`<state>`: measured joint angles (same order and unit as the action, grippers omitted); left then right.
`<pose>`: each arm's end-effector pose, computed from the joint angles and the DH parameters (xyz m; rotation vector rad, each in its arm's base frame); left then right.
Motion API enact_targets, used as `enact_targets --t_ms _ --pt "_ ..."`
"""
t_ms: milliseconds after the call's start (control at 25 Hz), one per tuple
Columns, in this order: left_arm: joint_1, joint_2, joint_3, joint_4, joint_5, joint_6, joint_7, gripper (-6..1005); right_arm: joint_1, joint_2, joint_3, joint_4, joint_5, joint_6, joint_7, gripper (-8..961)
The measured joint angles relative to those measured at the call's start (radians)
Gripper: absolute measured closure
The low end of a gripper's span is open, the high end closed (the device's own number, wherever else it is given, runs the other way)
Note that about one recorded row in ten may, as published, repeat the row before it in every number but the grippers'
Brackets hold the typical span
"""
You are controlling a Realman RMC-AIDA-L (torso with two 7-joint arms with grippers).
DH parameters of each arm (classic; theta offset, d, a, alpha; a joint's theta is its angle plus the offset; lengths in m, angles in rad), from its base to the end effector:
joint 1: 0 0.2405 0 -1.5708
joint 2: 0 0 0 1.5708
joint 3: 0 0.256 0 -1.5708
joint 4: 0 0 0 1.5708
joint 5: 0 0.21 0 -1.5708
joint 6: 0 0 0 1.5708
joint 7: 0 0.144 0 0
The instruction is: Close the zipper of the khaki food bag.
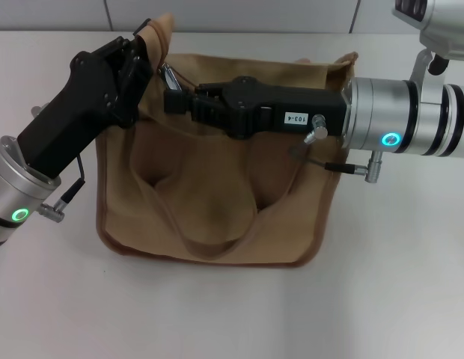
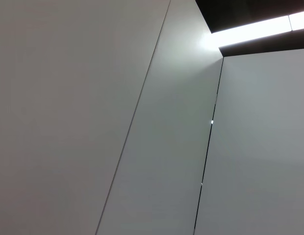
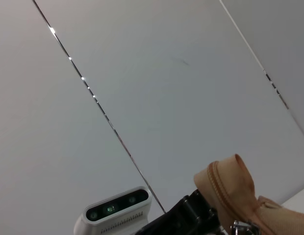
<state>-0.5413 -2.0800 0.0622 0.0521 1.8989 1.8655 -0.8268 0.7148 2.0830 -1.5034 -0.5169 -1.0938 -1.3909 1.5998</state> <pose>-0.2348 0.2905 -0.0054 -2.0790 -0.4202 -1.6112 0.1214 0.3452 -0.0690 2.6866 -0.7785 -1.1658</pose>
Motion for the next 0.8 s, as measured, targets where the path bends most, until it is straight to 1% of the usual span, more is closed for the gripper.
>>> enact_targets --t_ms 40,400,800 --pt "0.0 0.0 -0.001 0.0 0.0 0.0 0.0 983 0.0 0.0 0.002 0.0 0.0 0.0 -0.001 926" --pt "0.013 0.0 -0.006 0.0 -0.007 -0.01 0.0 983 -0.007 -0.001 0.023 0.032 0.0 0.001 -0.037 938" --pt "0.038 0.003 -0.025 0.0 -0.009 -0.032 0.0 982 -0.06 -0.009 0.064 0.032 -0.006 -0.028 -0.04 947"
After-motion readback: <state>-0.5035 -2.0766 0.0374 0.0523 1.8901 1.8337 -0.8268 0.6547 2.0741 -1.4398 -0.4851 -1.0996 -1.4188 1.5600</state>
